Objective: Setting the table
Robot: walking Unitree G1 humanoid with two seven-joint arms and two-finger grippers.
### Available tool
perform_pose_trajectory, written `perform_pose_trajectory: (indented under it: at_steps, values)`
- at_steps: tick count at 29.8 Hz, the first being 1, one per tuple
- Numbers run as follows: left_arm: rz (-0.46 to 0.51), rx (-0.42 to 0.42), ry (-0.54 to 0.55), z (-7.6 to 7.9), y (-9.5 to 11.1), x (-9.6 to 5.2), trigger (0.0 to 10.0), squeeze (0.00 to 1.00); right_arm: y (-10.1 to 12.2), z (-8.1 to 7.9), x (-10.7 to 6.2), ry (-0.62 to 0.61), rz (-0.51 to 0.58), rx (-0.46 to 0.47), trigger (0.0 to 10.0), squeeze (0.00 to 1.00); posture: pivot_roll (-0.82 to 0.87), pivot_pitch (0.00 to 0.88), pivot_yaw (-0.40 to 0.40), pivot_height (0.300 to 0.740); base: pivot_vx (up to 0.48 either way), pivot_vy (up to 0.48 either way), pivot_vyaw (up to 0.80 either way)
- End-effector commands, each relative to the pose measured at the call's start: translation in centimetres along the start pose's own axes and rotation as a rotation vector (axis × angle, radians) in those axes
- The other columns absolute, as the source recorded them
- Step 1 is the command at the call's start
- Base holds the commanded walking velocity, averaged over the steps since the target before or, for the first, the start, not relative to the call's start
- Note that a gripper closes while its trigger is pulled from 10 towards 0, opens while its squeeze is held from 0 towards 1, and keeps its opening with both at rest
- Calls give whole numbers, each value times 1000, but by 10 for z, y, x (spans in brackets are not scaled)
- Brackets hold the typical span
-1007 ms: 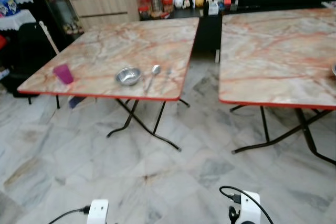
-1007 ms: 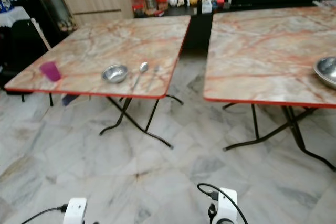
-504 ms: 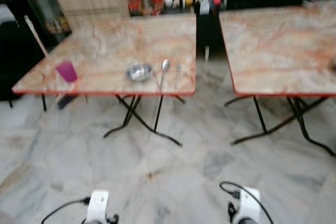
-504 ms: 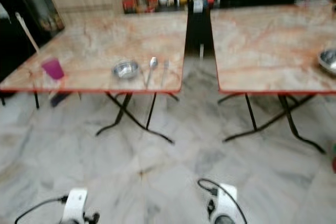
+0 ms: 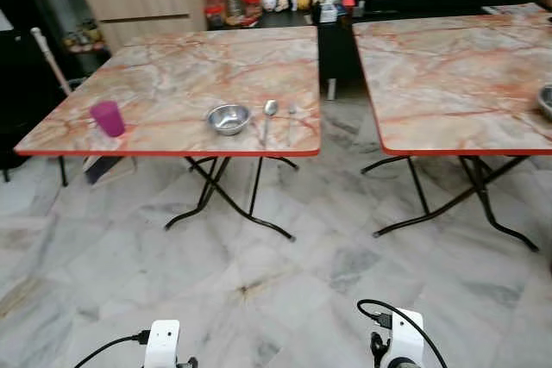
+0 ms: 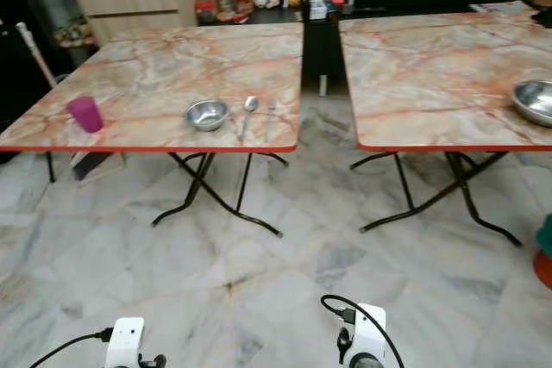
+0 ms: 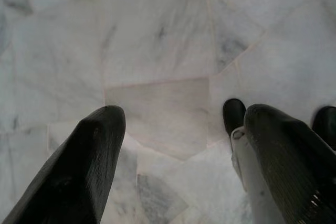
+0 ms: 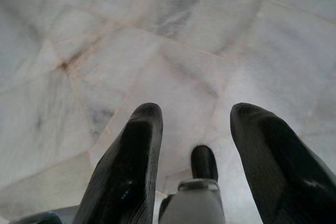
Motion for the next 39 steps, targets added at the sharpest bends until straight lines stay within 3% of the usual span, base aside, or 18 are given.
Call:
perform_pose_trajectory:
  at_steps: [1, 21, 39]
  values:
    - [16, -15, 8, -1, 4, 0, 10000, 0, 3, -2, 1, 6, 2, 16, 10000, 0, 28, 0, 104, 740, 469, 0, 0]
    - [23, -22, 16, -3, 7, 0, 10000, 0, 4, -7, 0, 20, 11, -13, 10000, 0, 36, 0, 108, 740, 469, 0, 12]
    - [14, -74, 5, 3, 2, 0, 10000, 0, 5, 1, 1, 21, 12, -38, 10000, 0, 31, 0, 61, 740, 451, 0, 0]
Point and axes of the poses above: a point about 5 cm out from each wrist's last joint towards the gripper, its own x axis pointing out of the wrist towards the gripper, its own y axis along the axis of the wrist's last joint, z = x × y, the point moved 5 cm from there along x, pointing out of the wrist towards the gripper, and after that the axes turned 12 degrees about -x, right-handed, at the moved point
